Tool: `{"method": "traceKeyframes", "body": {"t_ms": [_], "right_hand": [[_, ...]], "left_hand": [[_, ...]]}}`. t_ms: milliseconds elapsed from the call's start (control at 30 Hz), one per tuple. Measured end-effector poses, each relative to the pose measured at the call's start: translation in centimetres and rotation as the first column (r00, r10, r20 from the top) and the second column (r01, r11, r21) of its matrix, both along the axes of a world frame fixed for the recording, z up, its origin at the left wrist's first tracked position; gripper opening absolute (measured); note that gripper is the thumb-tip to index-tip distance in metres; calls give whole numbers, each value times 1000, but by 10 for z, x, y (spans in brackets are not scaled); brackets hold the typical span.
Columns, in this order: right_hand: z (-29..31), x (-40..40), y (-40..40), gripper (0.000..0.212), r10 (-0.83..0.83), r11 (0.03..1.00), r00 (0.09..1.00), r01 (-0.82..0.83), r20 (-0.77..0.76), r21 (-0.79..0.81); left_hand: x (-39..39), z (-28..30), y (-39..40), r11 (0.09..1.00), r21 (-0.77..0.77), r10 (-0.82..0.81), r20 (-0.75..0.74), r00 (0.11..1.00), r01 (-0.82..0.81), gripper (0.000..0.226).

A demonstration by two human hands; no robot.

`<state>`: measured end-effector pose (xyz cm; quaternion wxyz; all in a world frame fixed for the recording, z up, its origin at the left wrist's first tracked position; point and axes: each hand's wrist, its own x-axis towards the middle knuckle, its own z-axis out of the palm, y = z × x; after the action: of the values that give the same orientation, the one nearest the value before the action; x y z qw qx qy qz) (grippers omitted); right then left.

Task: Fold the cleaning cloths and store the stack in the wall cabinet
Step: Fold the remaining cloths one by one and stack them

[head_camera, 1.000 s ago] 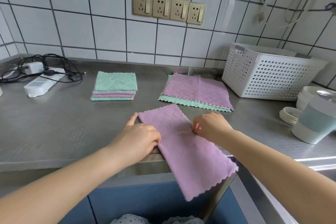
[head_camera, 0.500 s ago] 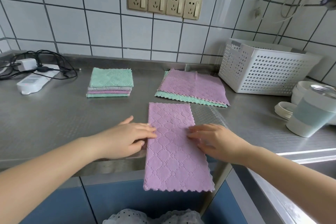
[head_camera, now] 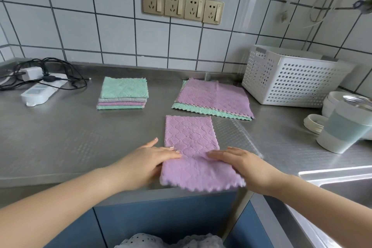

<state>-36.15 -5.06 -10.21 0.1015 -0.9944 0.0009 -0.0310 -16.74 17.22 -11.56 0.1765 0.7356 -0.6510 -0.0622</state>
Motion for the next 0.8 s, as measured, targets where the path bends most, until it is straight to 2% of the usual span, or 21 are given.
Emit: {"method": "traceKeyframes", "body": {"t_ms": [33, 100, 167, 233, 333, 400, 467, 533, 600, 700, 800], "right_hand": [[4, 0, 3, 45, -69, 991, 997, 65, 28, 113], [12, 4, 10, 22, -203, 950, 976, 177, 78, 255], [17, 12, 16, 26, -310, 914, 944, 264, 112, 308], [19, 23, 18, 31, -389, 863, 910, 306, 143, 402], [17, 43, 14, 24, -483, 801, 857, 349, 180, 487], [17, 57, 12, 5, -547, 743, 826, 406, 135, 532], [16, 68, 10, 51, -594, 685, 804, 486, 30, 542], [12, 75, 8, 68, -593, 692, 805, 532, -37, 488], [8, 79, 5, 60, -584, 732, 811, 545, -35, 408], [9, 80, 5, 44, -554, 795, 832, 531, -5, 293], [7, 83, 6, 40, -549, 818, 835, 531, 27, 220]], "left_hand": [[-1, 6, -2, 999, -24, 42, -105, 994, -45, 59], [-4, 15, -4, 980, -79, 160, -221, 962, -181, 36], [-5, 18, -8, 946, -118, 258, -296, 920, -303, 39], [-3, 16, -15, 910, -157, 290, -424, 858, -385, 40], [4, 14, -27, 876, -179, 260, -606, 752, -448, 18], [5, 15, -33, 864, -178, 242, -672, 699, -470, 60], [6, 17, -38, 866, -145, 269, -671, 690, -479, 81], [9, 17, -40, 881, -76, 309, -655, 690, -466, 87], [16, 17, -43, 907, -5, 338, -586, 737, -421, 83], [18, 23, -46, 919, 67, 377, -435, 818, -388, 60], [19, 24, -49, 913, 105, 401, -412, 819, -394, 58]]}}
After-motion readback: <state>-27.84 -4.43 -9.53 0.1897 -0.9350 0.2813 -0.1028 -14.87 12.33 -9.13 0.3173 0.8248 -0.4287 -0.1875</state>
